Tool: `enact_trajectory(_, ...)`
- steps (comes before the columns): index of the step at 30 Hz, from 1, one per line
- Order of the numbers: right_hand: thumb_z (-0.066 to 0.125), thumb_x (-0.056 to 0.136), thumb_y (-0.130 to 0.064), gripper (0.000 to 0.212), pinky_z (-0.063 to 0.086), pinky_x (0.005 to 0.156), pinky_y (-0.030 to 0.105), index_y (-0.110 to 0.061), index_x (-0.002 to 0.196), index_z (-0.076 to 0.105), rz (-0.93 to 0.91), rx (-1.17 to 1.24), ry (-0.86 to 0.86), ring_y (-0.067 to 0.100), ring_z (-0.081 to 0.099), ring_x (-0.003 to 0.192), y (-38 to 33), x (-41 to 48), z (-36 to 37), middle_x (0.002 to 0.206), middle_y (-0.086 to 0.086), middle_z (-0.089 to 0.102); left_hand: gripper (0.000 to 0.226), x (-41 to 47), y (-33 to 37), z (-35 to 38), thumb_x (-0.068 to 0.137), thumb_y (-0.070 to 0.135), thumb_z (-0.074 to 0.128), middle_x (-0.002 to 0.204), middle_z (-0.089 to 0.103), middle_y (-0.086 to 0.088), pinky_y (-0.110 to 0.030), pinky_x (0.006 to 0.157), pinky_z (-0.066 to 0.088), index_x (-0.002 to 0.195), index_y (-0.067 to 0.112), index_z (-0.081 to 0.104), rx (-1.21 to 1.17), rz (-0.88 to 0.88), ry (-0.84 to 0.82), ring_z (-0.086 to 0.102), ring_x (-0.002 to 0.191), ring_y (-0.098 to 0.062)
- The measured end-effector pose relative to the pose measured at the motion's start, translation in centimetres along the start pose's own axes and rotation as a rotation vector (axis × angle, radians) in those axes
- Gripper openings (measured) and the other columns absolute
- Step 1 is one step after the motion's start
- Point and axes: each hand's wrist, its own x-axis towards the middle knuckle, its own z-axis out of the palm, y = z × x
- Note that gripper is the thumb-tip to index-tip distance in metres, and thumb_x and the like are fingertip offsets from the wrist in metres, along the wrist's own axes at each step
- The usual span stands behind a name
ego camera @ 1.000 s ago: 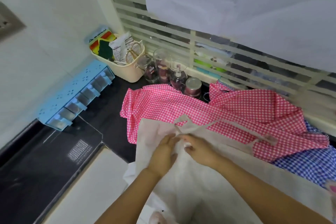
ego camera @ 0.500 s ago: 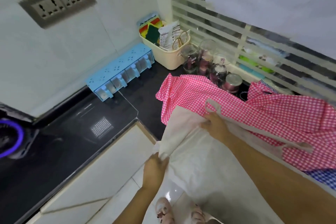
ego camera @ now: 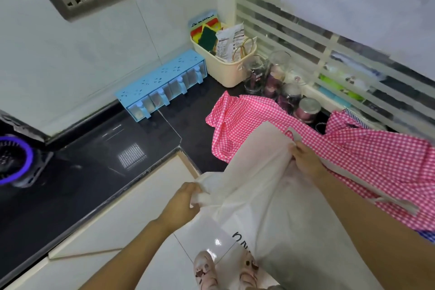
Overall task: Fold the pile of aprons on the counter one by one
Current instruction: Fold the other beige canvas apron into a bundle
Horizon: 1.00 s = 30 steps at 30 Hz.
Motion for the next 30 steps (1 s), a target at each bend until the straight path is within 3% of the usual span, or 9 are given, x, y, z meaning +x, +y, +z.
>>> enact_trajectory(5,0.044,0.101,-0.020,0.032,0.037,0.107,0.050,0.003,0.118,0.058,0.004,0.045,-0.018,0.024,0.053,0.116,-0.3,-0.4,-0.3,0.125,0.016,0.059,0.081,-0.3,-1.8,2.4,0.049,0.023,0.092,0.118,0.058,-0.006,-0.048,0.095,0.047,0.121,0.021,0.055,0.401,0.070,0.063,0.060,0.105,-0.030)
enact_trajectory(8,0.044,0.101,-0.022,0.027,0.039,0.106,0.049,-0.003,0.113,0.059,0.017,0.092,-0.029,0.029,0.055,0.114,-0.1,-0.3,-0.4,0.118,0.014,0.061,0.051,-0.1,-2.0,2.5,0.063,0.021,0.088,0.111,0.063,-0.005,-0.053,0.095,0.046,0.109,0.023,0.067,0.360,0.135,0.179,0.060,0.103,-0.027)
enact_trajectory(10,0.043,0.101,-0.024,0.030,0.038,0.107,0.048,-0.004,0.118,0.058,0.027,0.120,-0.039,0.030,0.053,0.120,0.0,-0.4,-0.4,0.123,0.013,0.059,0.021,0.0,-1.5,2.2,0.083,0.024,0.065,0.109,0.065,-0.005,-0.052,0.100,0.042,0.103,0.023,0.073,0.307,0.251,0.278,0.053,0.105,-0.023)
enact_trajectory(12,0.044,0.100,-0.027,0.024,0.039,0.106,0.049,-0.012,0.112,0.059,0.053,0.110,-0.042,0.030,0.054,0.118,0.4,-0.3,-0.6,0.119,0.008,0.060,0.029,0.3,-0.7,1.4,0.091,0.032,0.050,0.114,0.063,-0.003,-0.046,0.107,0.036,0.109,0.024,0.071,0.223,0.357,0.280,0.051,0.109,-0.018)
enact_trajectory(17,0.044,0.100,-0.027,0.030,0.040,0.104,0.052,-0.005,0.113,0.060,0.070,0.060,-0.036,0.031,0.055,0.116,2.2,0.7,-1.1,0.119,0.015,0.061,0.019,0.7,2.6,-4.3,0.074,0.011,0.077,0.111,0.066,0.014,-0.015,0.096,0.039,0.087,0.024,0.077,-0.059,0.361,0.392,0.047,0.112,0.006)
enact_trajectory(22,0.041,0.102,-0.024,0.032,0.042,0.101,0.052,0.003,0.108,0.056,0.153,0.082,-0.016,0.035,0.056,0.111,1.4,0.3,-1.7,0.116,0.022,0.058,0.016,0.0,6.5,-10.3,0.079,0.023,0.073,0.073,0.070,0.006,-0.020,0.076,0.048,0.068,0.013,0.070,-0.451,0.055,-0.247,0.064,0.072,-0.007)
enact_trajectory(25,0.042,0.102,-0.024,0.025,0.043,0.100,0.050,-0.006,0.105,0.058,0.150,0.078,-0.025,0.033,0.058,0.109,0.9,0.2,-1.6,0.112,0.019,0.061,0.048,0.2,6.0,-11.0,0.091,0.048,0.055,0.063,0.059,0.004,-0.024,0.068,0.048,0.065,0.008,0.062,-0.431,0.021,-0.233,0.055,0.061,-0.009)
enact_trajectory(27,0.042,0.101,-0.019,0.023,0.044,0.098,0.048,-0.004,0.104,0.060,0.111,0.052,-0.046,0.030,0.058,0.104,0.2,-0.2,-1.5,0.107,0.017,0.061,0.049,0.8,5.3,-10.3,0.093,0.051,0.050,0.054,0.045,0.009,-0.028,0.059,0.041,0.056,0.018,0.051,-0.232,0.008,-0.136,0.043,0.052,-0.007)
enact_trajectory(30,0.041,0.101,-0.018,0.029,0.043,0.100,0.048,0.001,0.112,0.060,0.097,0.028,-0.045,0.031,0.057,0.106,-0.4,-0.1,-1.4,0.109,0.017,0.061,0.059,1.6,3.9,-9.3,0.079,0.070,0.056,0.060,0.034,0.002,-0.028,0.056,0.030,0.059,0.015,0.048,-0.192,-0.047,-0.247,0.034,0.056,-0.012)
